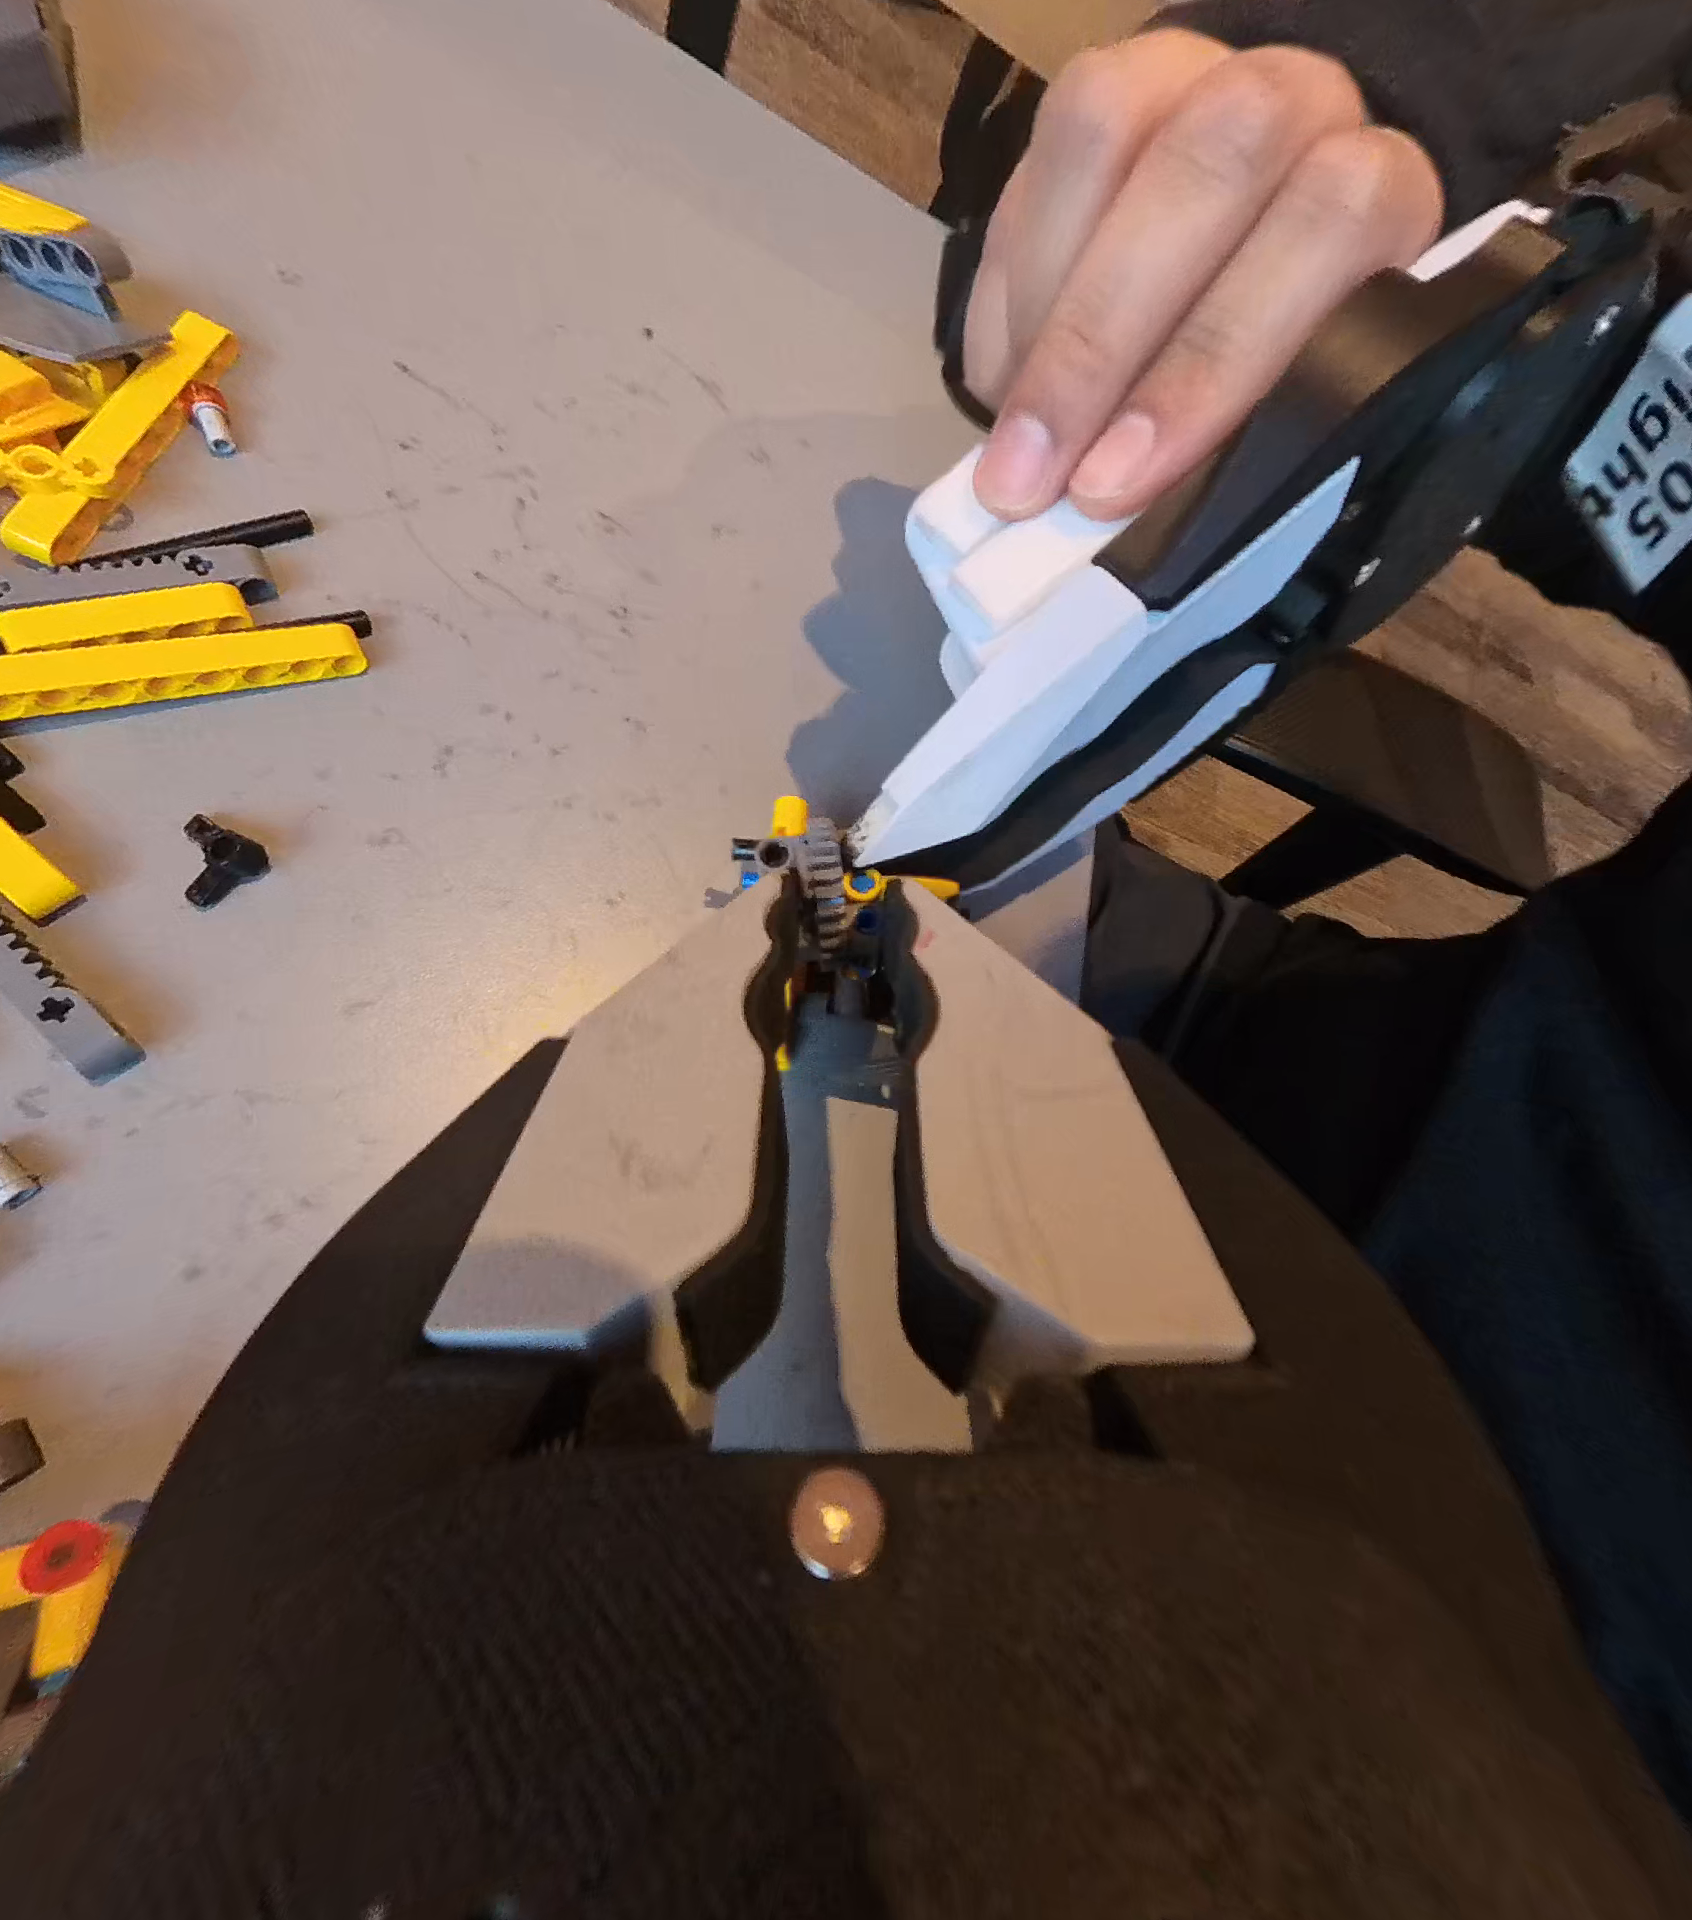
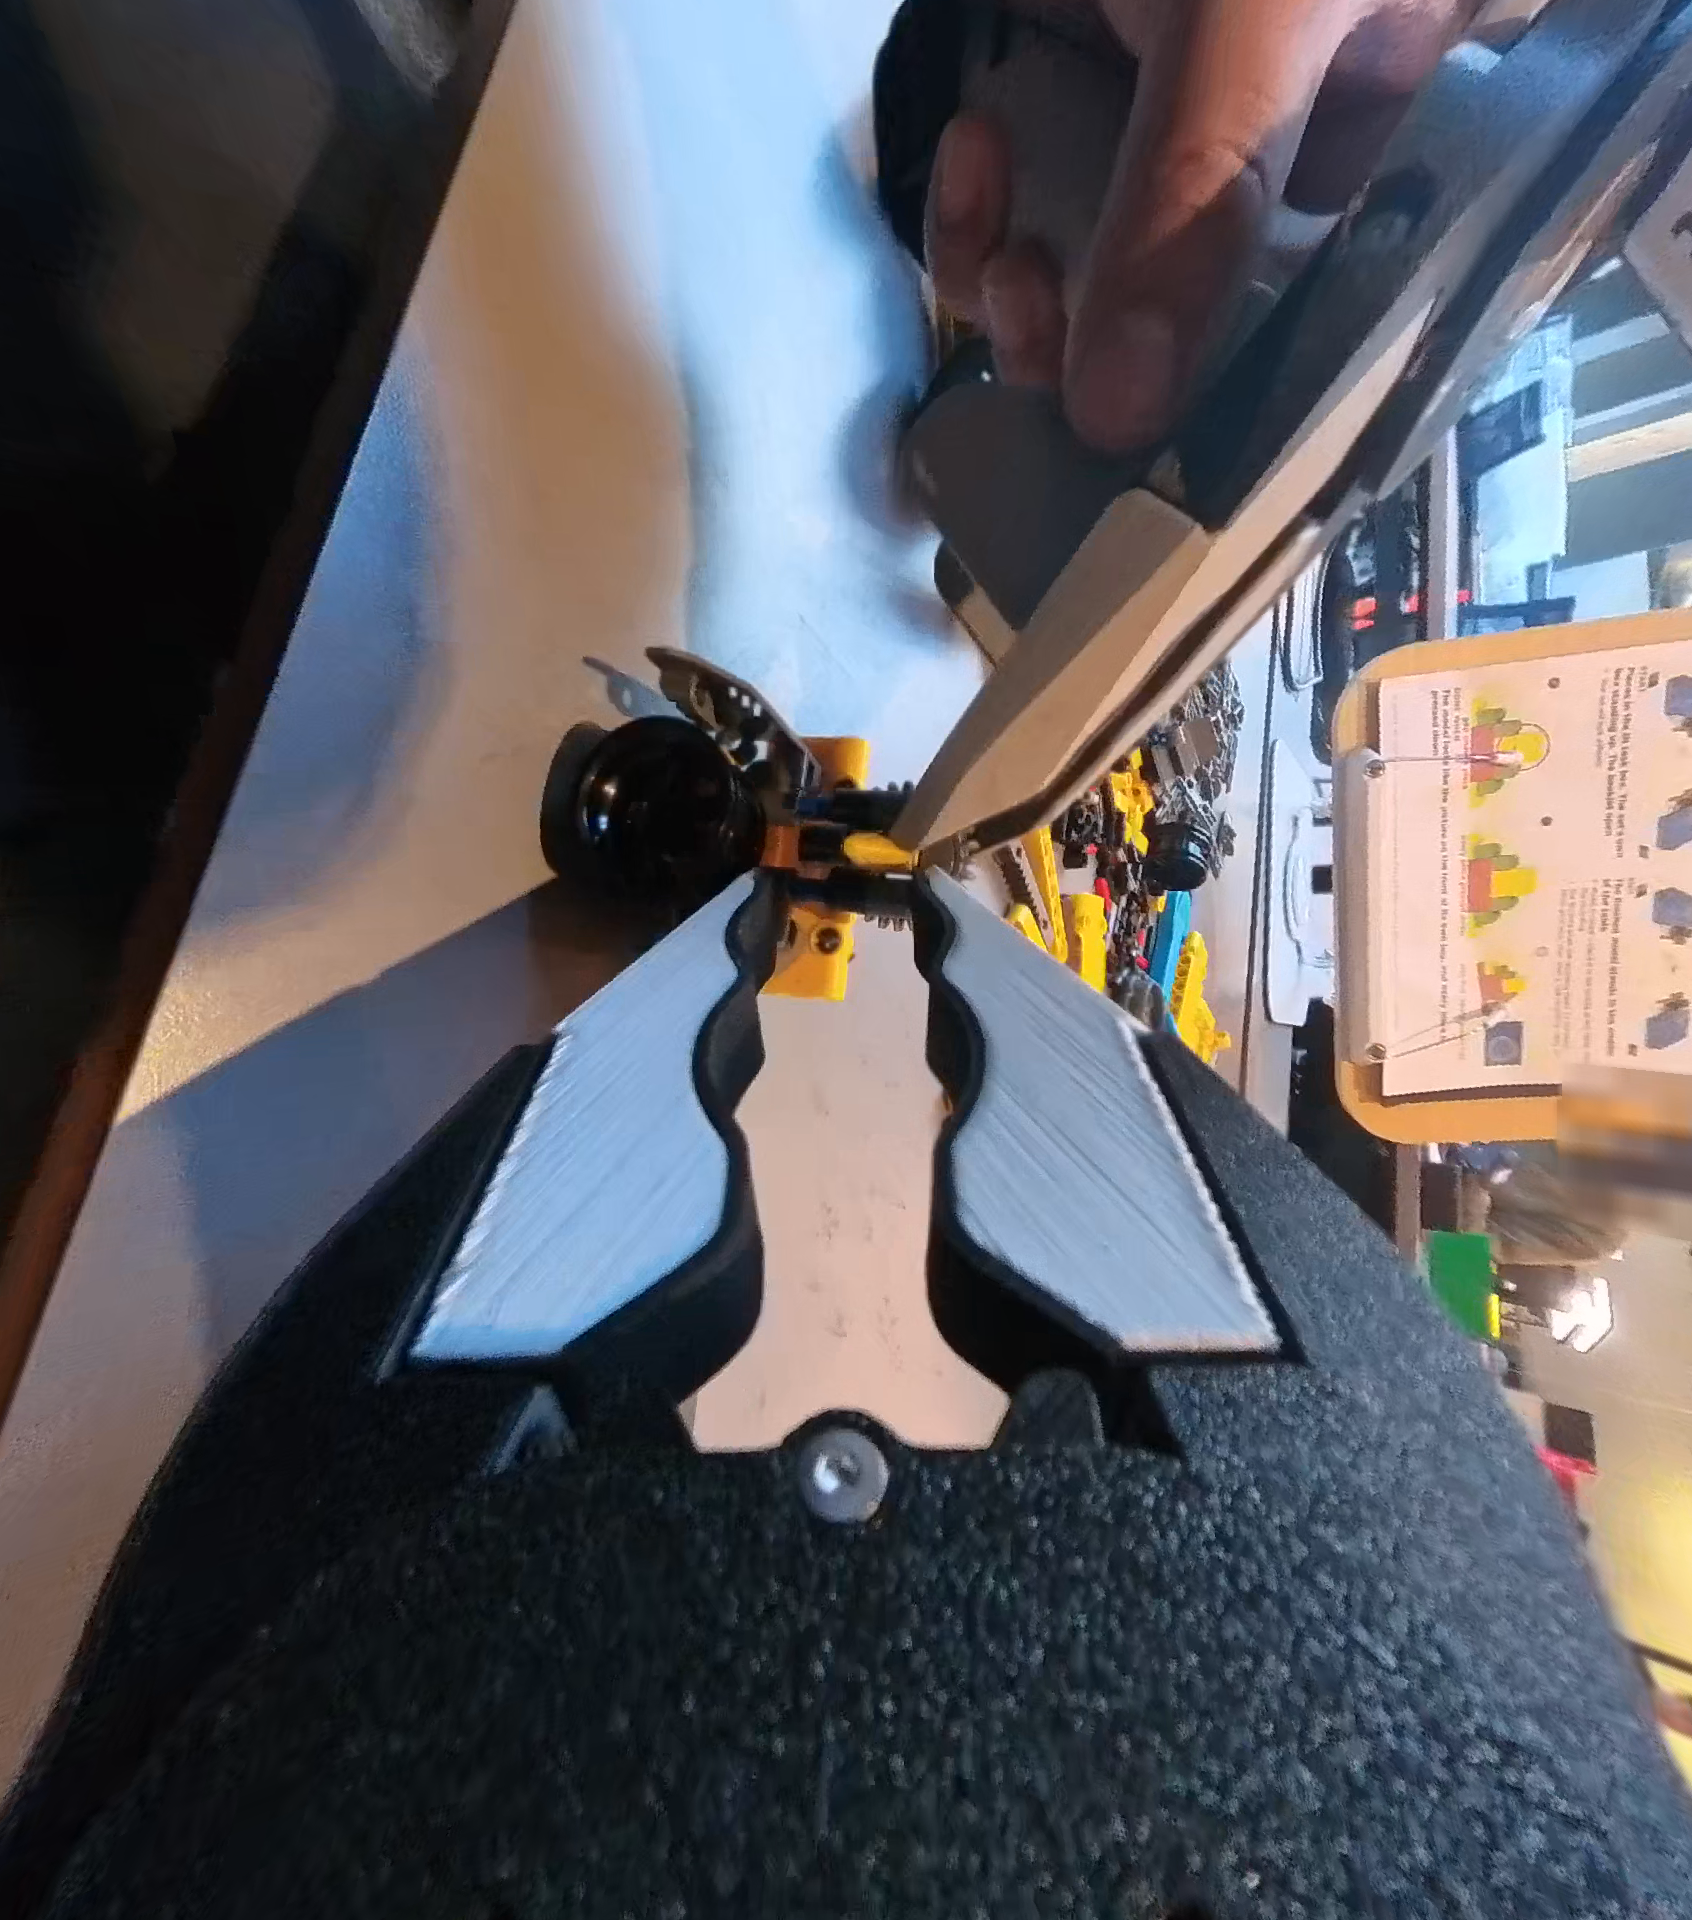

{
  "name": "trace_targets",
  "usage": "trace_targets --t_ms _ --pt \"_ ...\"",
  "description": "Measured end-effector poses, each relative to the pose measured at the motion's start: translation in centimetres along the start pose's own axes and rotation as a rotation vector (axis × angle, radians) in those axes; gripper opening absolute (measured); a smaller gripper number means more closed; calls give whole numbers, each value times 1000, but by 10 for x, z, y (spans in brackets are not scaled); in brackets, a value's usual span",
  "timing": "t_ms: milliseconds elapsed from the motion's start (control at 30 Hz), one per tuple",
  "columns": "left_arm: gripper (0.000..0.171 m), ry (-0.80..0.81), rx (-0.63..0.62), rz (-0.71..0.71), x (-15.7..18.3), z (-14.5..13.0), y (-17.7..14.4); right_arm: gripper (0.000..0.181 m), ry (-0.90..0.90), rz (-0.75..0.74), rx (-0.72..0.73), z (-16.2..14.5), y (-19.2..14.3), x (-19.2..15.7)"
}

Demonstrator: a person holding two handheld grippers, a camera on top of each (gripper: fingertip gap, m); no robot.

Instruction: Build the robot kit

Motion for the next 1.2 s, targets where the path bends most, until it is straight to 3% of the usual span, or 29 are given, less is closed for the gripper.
trace_targets --t_ms 233,333,400,467,567,667,800,933,1033,1200 --pt "13 -7 -25 -19 -5 2 -2 31 98 -32 6 -7 -8 1" --pt "13 -8 -28 -29 -6 2 -2 32 350 -41 51 -19 -24 9" --pt "13 -16 -31 -34 -7 3 -2 29 630 26 90 -26 -29 11" --pt "13 -27 -35 -32 -6 3 -2 29 893 125 59 -32 -24 8" --pt "13 -41 -40 -24 -4 3 0 27 1062 170 -37 -37 -19 5" --pt "15 -45 -31 -22 -2 6 -2 31 1107 173 -54 -33 -23 10" --pt "22 -64 0 -32 -2 15 -9 51 1145 119 -125 -29 -33 15" --pt "30 -85 -55 -19 -10 17 -3 70 1261 115 -162 -13 -28 -1" --pt "30 -92 -109 -24 -9 15 5 86 1239 53 -257 -6 -17 -14" --pt "23 -87 -134 4 -4 11 13 91 1162 16 -348 4 3 -26"
Point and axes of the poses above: each gripper's, where its closed fingertips meet, y out along the fingers, z out of its top, x = y × z across the jaws, the point moved 10 cm from there along -y, back along the fingers, and after that the axes turned 10 degrees about -z, right-handed, at the moved point
